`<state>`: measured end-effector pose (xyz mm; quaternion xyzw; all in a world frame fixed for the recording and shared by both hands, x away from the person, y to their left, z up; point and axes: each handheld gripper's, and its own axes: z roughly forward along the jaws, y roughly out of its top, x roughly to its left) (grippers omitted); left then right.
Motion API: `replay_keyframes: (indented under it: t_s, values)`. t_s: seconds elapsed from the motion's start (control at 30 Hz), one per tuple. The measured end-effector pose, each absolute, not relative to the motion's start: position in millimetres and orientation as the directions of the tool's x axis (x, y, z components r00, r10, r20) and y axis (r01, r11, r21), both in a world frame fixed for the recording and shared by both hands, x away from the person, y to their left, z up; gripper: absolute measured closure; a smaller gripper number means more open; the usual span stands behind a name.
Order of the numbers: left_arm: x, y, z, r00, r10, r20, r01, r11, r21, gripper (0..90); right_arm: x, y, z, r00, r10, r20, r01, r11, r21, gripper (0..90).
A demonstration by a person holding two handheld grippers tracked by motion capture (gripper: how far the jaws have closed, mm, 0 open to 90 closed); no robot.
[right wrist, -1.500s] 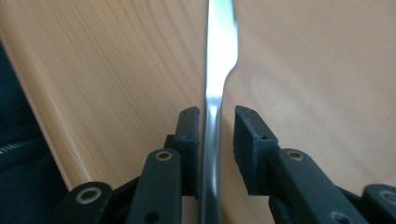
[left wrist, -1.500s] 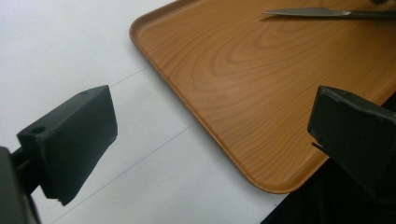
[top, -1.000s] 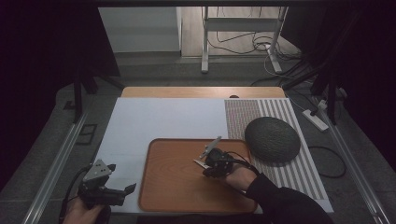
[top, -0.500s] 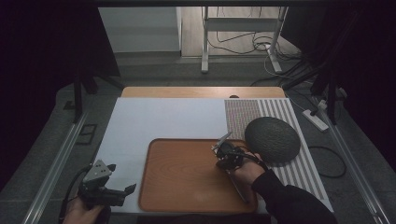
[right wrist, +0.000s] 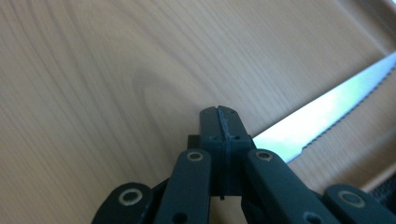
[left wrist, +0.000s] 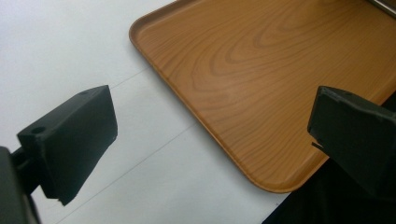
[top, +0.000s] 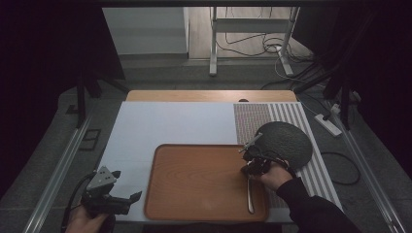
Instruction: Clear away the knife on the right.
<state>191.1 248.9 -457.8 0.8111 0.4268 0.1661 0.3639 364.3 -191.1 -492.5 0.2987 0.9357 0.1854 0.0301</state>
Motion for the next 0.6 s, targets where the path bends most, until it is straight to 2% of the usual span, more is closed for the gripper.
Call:
replay_keyframes:
  t_s: [0.6]
  values:
    - [191.5, 249.0, -457.8, 0.579, 0.814, -0.043, 0.574, -0.370, 0.731, 1.6, 352.7, -211.5, -491.3, -0.831, 0.547, 0.104, 0.547, 0.767, 0.336, 89.8]
